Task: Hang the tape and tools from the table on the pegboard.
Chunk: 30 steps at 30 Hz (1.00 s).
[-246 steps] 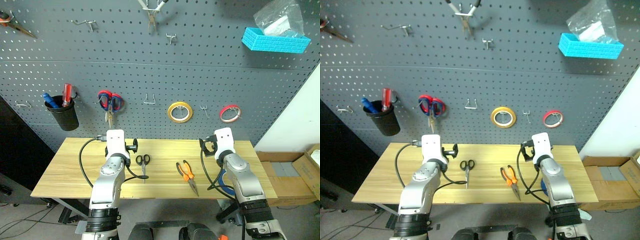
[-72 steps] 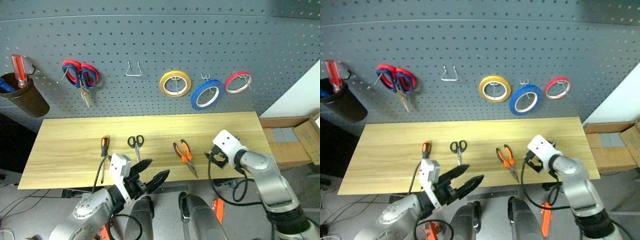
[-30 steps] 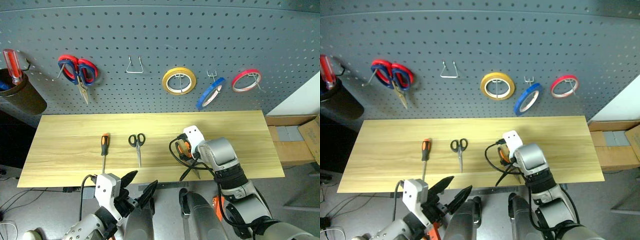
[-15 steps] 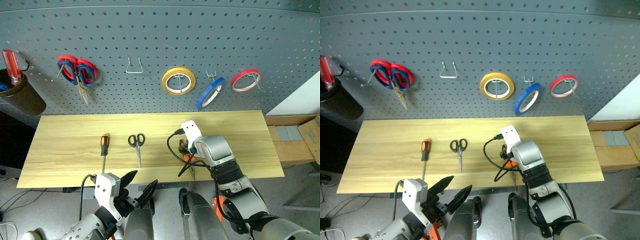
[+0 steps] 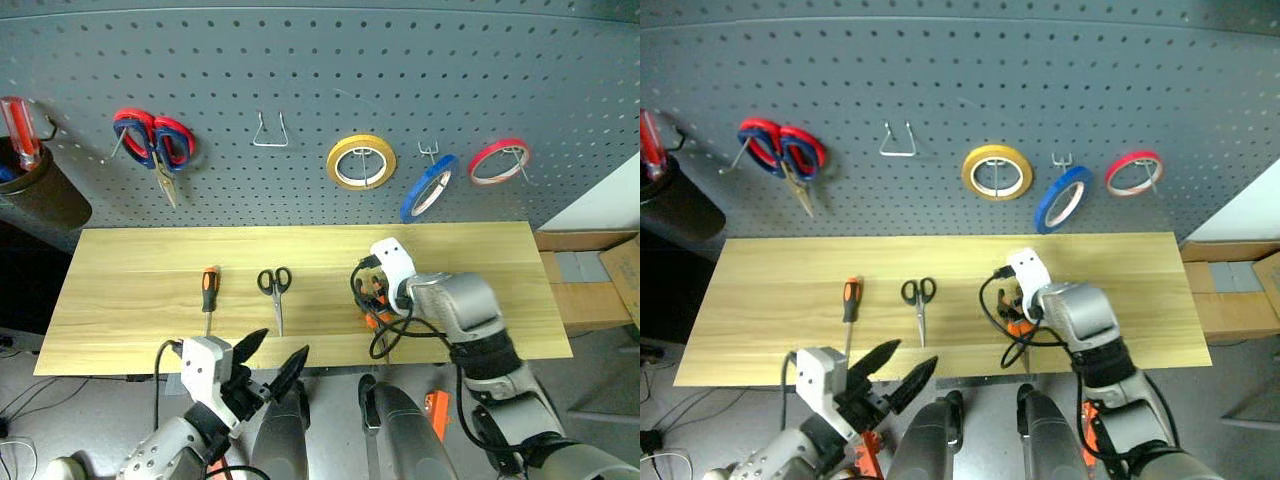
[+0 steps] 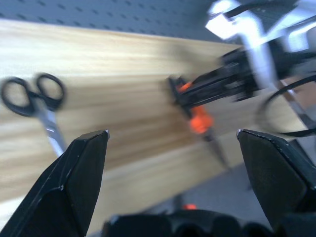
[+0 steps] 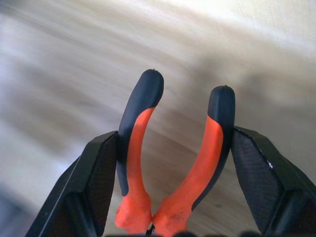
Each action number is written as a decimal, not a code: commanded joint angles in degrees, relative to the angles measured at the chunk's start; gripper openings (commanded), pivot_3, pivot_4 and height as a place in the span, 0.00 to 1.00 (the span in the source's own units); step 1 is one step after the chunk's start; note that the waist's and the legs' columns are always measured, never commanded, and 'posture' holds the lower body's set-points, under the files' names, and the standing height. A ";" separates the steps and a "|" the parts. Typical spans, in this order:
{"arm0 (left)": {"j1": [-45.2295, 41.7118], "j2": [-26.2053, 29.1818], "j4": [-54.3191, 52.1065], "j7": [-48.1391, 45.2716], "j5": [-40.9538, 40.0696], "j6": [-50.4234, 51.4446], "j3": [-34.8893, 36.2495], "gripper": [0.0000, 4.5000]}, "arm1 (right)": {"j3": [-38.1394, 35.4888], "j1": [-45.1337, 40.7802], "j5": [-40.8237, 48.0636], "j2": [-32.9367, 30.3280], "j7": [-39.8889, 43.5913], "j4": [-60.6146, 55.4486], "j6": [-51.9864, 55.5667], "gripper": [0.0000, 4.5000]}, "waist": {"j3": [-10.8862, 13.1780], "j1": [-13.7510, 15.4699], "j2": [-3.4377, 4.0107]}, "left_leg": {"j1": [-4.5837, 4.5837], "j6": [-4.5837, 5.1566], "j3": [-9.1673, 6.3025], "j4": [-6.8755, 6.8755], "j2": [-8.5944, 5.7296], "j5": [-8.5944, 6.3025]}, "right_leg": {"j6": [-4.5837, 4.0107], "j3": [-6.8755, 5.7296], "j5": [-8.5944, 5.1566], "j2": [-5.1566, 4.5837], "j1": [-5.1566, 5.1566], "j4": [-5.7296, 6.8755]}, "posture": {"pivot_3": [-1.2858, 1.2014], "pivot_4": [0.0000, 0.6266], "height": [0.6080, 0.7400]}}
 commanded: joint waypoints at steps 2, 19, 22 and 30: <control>1.72 -1.23 -6.63 2.48 -8.85 0.54 4.95 1.00 | -5.41 0.21 8.33 1.56 3.59 -16.66 1.65 0.67 | 0.00 0.01 0.00 | 0.00 -0.06 -0.04 -0.01 0.02 -0.04 | 0.09 -0.02 -0.06 0.01 0.00 0.00 | 0.60 0.57 1.00; -10.76 4.37 -9.04 16.81 -24.18 1.92 14.86 1.00 | -2.95 -18.74 -3.12 9.12 -5.50 0.19 -52.06 0.67 | -0.05 0.42 -0.07 | 0.11 -0.13 -0.40 0.24 -0.10 -0.01 | 0.17 -0.33 -0.08 -0.05 0.33 0.13 | 0.61 0.54 1.00; -10.97 4.48 -7.89 16.13 -23.13 1.87 14.44 1.00 | -2.55 -22.22 -6.23 9.71 -6.86 9.11 -62.78 0.67 | -0.05 0.40 -0.07 | 0.11 -0.16 -0.30 0.31 -0.09 0.00 | 0.15 -0.25 -0.07 -0.07 0.33 0.15 | 0.62 0.54 1.00; -10.25 4.31 -6.60 14.56 -22.09 1.20 14.70 1.00 | -3.59 -27.60 -9.83 10.41 -10.05 19.84 -77.61 0.67 | -0.04 0.83 -0.07 | 0.11 -0.14 -0.33 0.42 -0.05 -0.01 | 0.01 -0.29 0.01 -0.08 0.32 0.30 | 0.62 0.54 1.00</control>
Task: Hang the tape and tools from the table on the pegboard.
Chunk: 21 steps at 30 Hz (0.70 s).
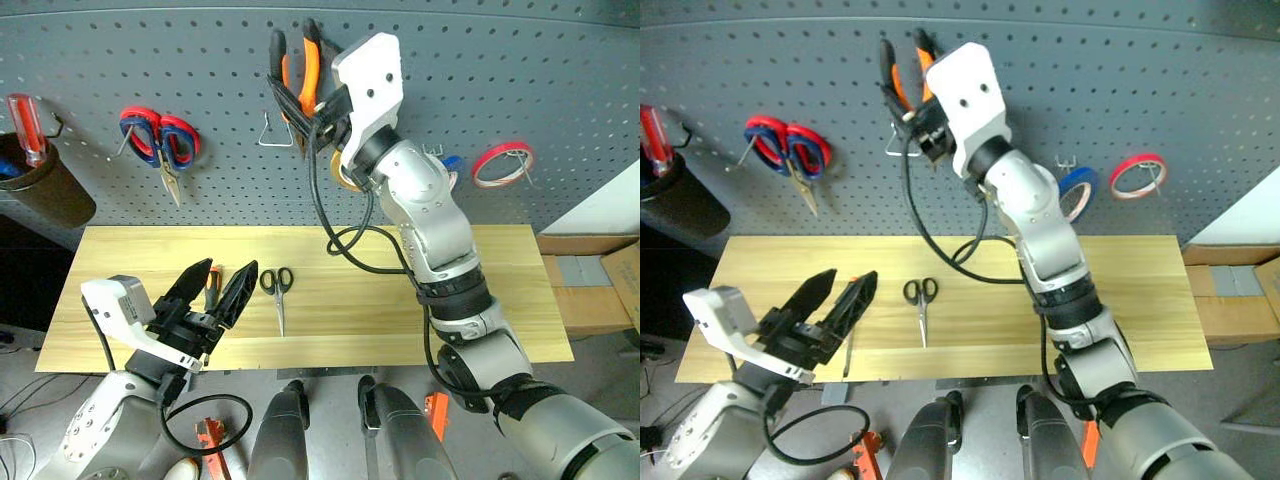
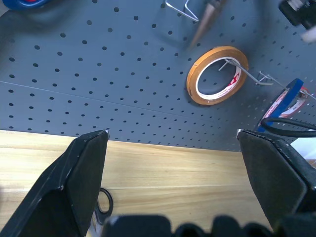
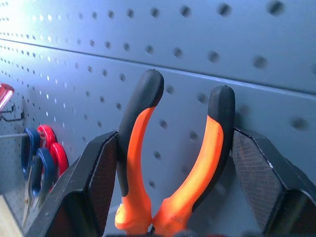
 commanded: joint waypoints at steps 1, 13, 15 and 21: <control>1.30 0.16 -0.61 -1.65 0.63 -1.24 1.00 1.00 | -2.49 -4.30 -0.63 0.58 -3.15 -0.01 -5.81 0.67 | 0.00 0.15 0.00 | 0.00 0.01 0.00 0.12 0.00 0.00 | 0.00 0.00 0.00 0.00 0.01 0.06 | 0.62 0.54 1.00; 0.71 0.27 0.79 -3.30 1.44 -1.38 1.54 1.00 | -1.34 -4.65 -2.72 1.87 -5.68 -2.66 -11.10 0.67 | 0.00 0.89 0.01 | 0.04 0.02 -0.05 0.45 0.01 -0.01 | -0.01 -0.02 -0.02 0.00 -0.01 0.54 | 0.62 0.53 1.00; 0.79 0.18 0.79 -3.49 1.56 -1.36 1.54 1.00 | -1.09 -4.12 -2.25 2.86 -5.66 -2.56 -10.97 0.67 | 0.00 0.89 0.01 | 0.04 0.02 -0.04 0.45 0.01 -0.01 | -0.01 -0.01 -0.02 0.00 0.00 0.55 | 0.62 0.53 1.00; 1.61 0.06 0.63 -3.95 1.71 -1.30 2.02 1.00 | -0.84 -3.09 -1.23 5.71 -5.41 -0.13 -11.16 0.67 | 0.00 0.90 0.01 | 0.04 0.02 -0.06 0.45 0.02 -0.01 | -0.02 -0.01 -0.02 0.00 -0.01 0.56 | 0.62 0.54 1.00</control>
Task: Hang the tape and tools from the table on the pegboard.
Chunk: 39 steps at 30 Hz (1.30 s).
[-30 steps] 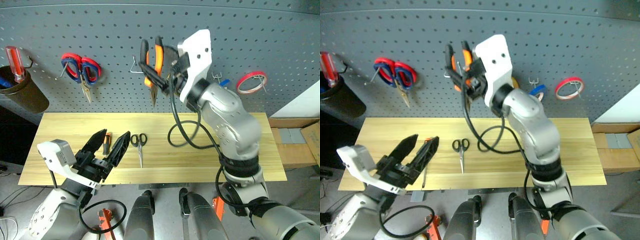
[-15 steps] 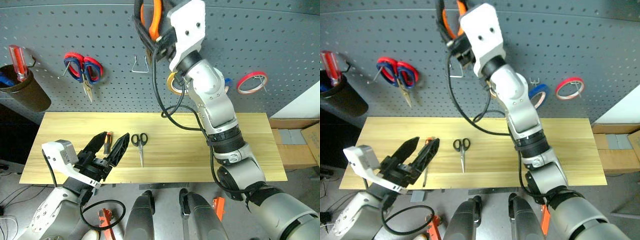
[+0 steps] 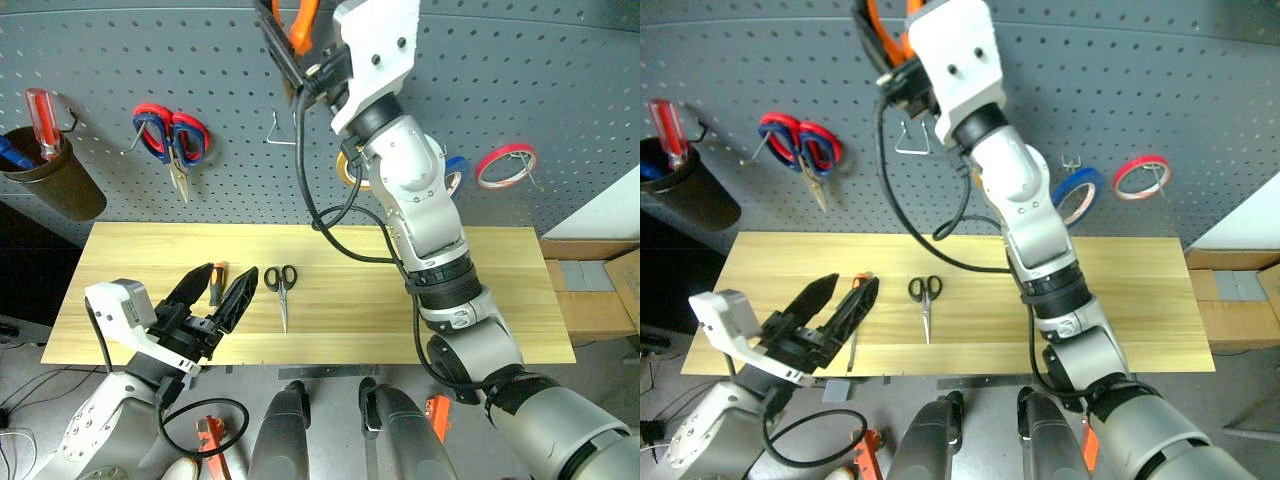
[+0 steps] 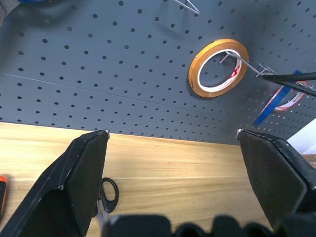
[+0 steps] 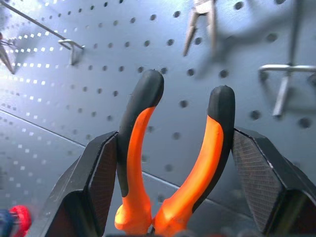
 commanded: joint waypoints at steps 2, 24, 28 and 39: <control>1.34 0.08 -1.53 -0.66 0.17 -1.26 1.59 1.00 | 0.19 0.63 0.66 1.58 -0.31 -0.13 -1.70 0.67 | 0.00 0.14 -0.01 | 0.00 0.00 -0.01 0.01 0.00 0.00 | 0.00 -0.01 0.00 0.00 0.00 0.00 | 0.62 0.54 1.00; 1.19 0.57 -2.08 -0.14 -0.47 -0.60 1.52 1.00 | 2.15 5.58 -3.79 1.10 -0.58 8.86 -5.65 1.00 | 0.00 0.38 -0.01 | 0.01 0.00 -0.08 0.04 -0.01 0.00 | 0.00 -0.06 -0.01 0.00 0.02 0.06 | 0.62 0.54 1.00; 1.25 0.09 -2.34 0.21 -0.32 -0.49 0.78 1.00 | 1.78 6.96 -2.87 -0.08 0.67 6.00 -3.22 1.00 | -0.01 0.37 -0.01 | 0.00 0.00 -0.09 0.05 -0.02 0.00 | 0.00 -0.06 0.00 -0.01 0.02 0.05 | 0.62 0.54 1.00; 5.27 -7.55 -5.43 15.00 22.78 1.80 -15.95 1.00 | -1.66 26.02 16.80 -22.39 22.70 -32.02 29.56 1.00 | 0.02 0.56 0.02 | 0.01 0.03 -0.09 0.04 -0.10 -0.01 | 0.01 -0.04 -0.01 -0.13 0.10 -0.04 | 0.59 0.59 1.00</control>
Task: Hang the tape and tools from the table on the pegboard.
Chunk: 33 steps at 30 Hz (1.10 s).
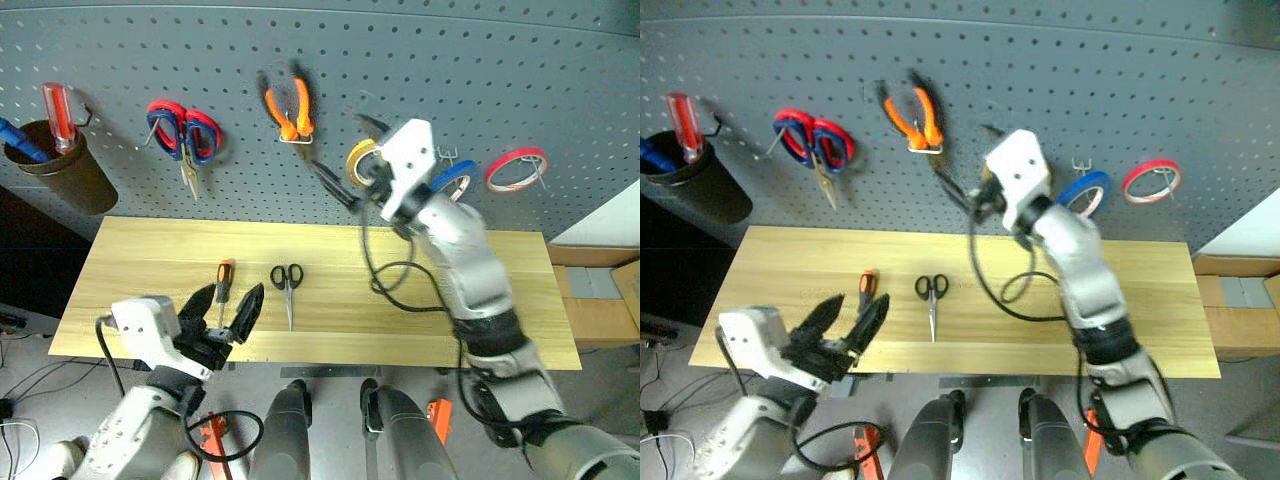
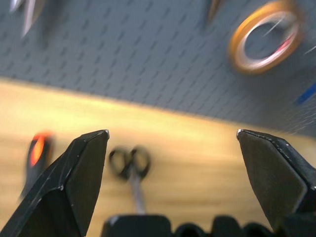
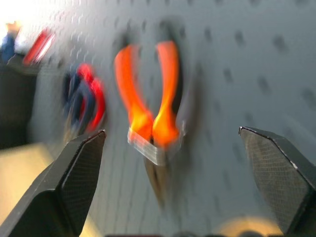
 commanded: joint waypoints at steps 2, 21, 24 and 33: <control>-0.83 -2.34 -1.36 5.99 10.83 1.58 -6.90 1.00 | -1.29 5.03 8.22 -5.69 6.56 -12.66 8.42 1.00 | 0.02 -0.62 0.03 | 0.05 0.00 -0.02 -0.01 0.05 0.00 | 0.00 0.00 0.00 0.06 0.00 0.05 | 0.58 0.60 1.00; -24.36 -20.25 34.28 20.30 39.87 6.68 -17.94 1.00 | 7.60 24.59 10.06 -27.19 41.11 -7.66 -7.11 1.00 | 0.45 -2.24 -0.52 | 0.30 0.06 0.08 0.08 -0.04 0.05 | 0.05 0.15 0.02 0.15 0.21 0.16 | 0.55 0.62 1.00; -25.07 -22.17 36.30 21.65 41.51 8.07 -16.78 1.00 | 8.62 23.46 9.75 -25.58 40.86 -7.66 -7.01 1.00 | 0.52 -2.26 -0.60 | 0.32 0.06 0.11 0.07 -0.03 0.05 | 0.05 0.17 0.02 0.15 0.21 0.17 | 0.54 0.62 1.00; -26.40 -25.42 45.00 19.76 38.58 3.36 -12.68 1.00 | 10.85 19.61 7.29 -23.41 41.27 -6.35 -7.50 1.00 | 0.59 -2.29 -0.67 | 0.37 0.06 0.17 0.08 -0.05 0.05 | 0.06 0.21 0.03 0.11 0.24 0.20 | 0.53 0.64 1.00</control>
